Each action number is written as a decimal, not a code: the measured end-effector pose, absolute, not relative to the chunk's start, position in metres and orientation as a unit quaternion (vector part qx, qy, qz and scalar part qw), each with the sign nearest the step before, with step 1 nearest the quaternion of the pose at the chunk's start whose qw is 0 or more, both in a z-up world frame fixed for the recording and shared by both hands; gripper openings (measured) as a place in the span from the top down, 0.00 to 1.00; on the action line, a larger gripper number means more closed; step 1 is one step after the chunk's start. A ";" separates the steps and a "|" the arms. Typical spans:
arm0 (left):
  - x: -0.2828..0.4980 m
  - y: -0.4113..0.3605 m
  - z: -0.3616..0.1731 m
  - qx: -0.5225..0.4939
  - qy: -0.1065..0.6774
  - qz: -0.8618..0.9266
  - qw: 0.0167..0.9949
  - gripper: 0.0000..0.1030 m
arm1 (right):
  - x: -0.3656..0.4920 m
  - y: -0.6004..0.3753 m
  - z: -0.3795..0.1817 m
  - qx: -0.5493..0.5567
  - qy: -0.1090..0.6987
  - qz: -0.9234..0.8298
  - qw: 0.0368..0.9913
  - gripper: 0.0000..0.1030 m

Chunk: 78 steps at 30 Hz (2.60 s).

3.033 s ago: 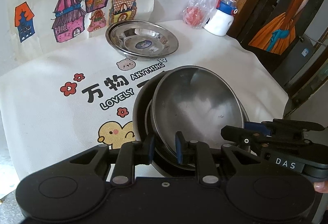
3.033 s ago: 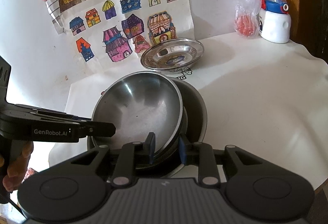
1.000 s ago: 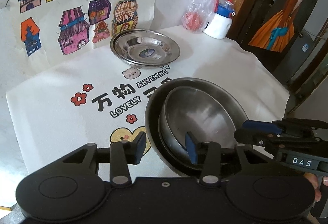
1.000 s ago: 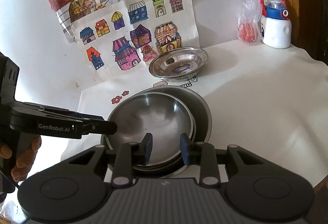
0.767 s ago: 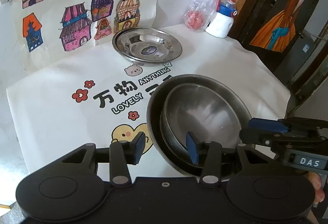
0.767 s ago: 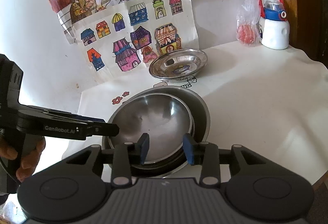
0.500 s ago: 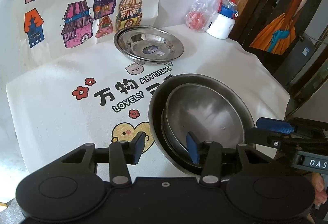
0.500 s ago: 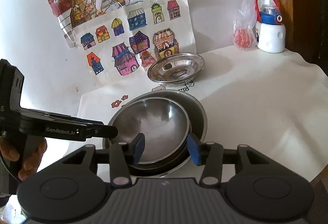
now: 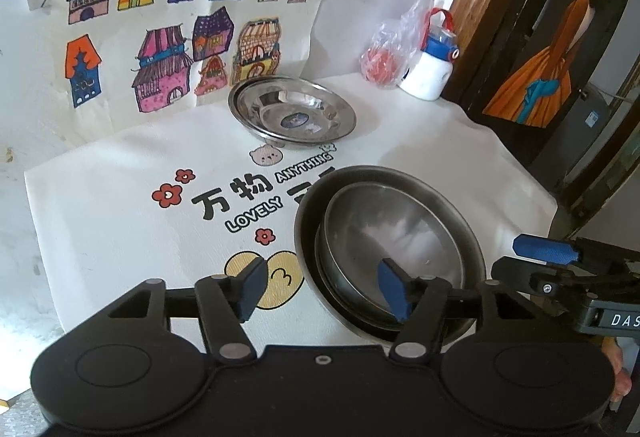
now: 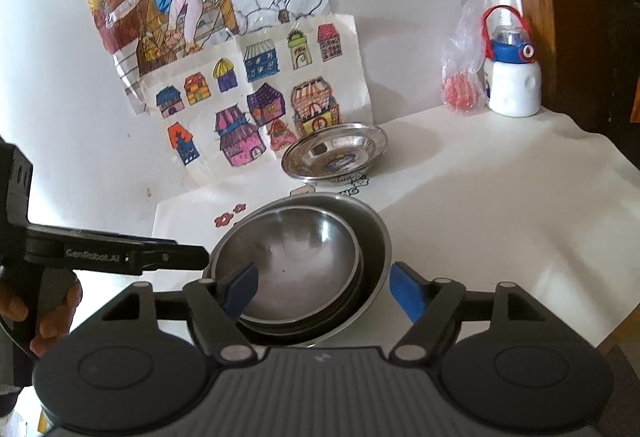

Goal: Organize plates and bowls
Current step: 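Open both grippers and release the small bowl rim, then move both grippers to the rim of the nested bowl stack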

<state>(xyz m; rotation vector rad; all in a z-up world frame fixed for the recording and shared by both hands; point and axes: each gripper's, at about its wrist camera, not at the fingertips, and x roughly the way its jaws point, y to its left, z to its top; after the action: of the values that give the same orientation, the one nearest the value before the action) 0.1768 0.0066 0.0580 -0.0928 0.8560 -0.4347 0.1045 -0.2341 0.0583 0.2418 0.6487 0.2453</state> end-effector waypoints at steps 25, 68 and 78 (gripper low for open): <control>0.133 0.028 0.066 -0.076 0.323 -0.167 0.928 0.01 | 0.044 -0.246 0.064 0.078 0.201 0.062 0.974 0.00; 0.143 0.031 0.018 -0.064 0.305 -0.067 0.948 0.01 | 0.089 -0.238 0.006 0.143 0.225 -0.037 0.963 0.02; 0.154 0.025 0.014 -0.074 0.316 -0.088 0.942 0.12 | 0.100 -0.240 -0.007 0.166 0.240 -0.055 0.955 0.15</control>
<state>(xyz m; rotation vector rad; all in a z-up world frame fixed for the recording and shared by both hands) 0.1542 0.0254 0.0144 -0.1520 0.6448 -0.1793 0.0997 -0.2401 -0.0067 0.3369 0.4867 -0.1107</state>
